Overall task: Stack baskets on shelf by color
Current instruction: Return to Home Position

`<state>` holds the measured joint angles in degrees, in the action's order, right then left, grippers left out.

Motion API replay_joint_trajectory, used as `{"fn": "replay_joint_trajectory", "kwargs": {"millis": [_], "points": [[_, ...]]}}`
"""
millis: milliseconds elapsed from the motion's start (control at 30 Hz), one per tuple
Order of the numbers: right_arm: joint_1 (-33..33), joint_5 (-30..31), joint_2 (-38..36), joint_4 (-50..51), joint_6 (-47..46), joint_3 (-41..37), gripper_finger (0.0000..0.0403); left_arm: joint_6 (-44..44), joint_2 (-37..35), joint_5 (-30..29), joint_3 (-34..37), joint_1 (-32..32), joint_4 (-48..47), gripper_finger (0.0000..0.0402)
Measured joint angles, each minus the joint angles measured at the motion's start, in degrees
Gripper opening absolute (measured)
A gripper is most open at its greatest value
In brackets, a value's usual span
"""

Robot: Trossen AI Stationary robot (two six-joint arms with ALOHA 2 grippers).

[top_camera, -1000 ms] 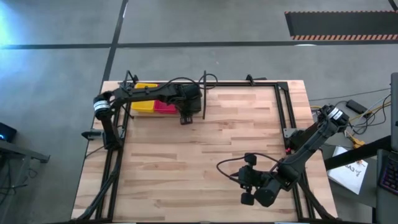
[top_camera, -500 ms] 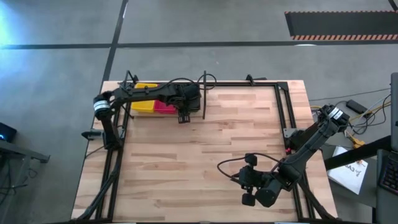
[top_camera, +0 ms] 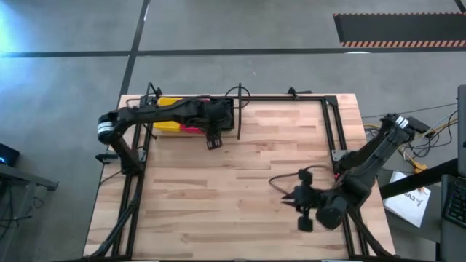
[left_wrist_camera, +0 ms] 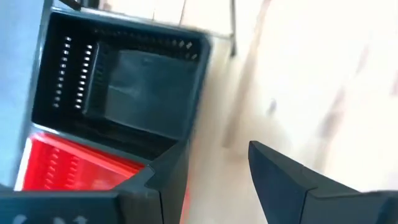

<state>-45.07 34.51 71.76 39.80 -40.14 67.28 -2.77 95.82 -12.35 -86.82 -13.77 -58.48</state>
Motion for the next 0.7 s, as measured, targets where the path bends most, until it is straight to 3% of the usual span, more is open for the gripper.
{"fn": "replay_joint_trajectory", "kwargs": {"millis": [200,433,567,700], "points": [[0.1,-1.6,-15.2,1.5,1.3,-8.9,0.0025,15.0,-5.6,0.0,0.2,7.5,2.7,0.0153],[0.4,-5.9,-35.2,-0.6,-7.6,-23.8,0.0009,21.1,-7.8,-0.6,1.3,18.3,14.8,0.0153],[0.5,-8.2,-42.3,-15.3,-7.8,-33.6,0.0008,22.1,-7.7,-1.6,2.4,23.2,22.4,0.0153],[1.7,-9.6,-44.5,-36.5,-2.3,-43.4,0.0008,24.6,-7.5,-3.7,2.9,26.7,27.9,0.0153]]}}
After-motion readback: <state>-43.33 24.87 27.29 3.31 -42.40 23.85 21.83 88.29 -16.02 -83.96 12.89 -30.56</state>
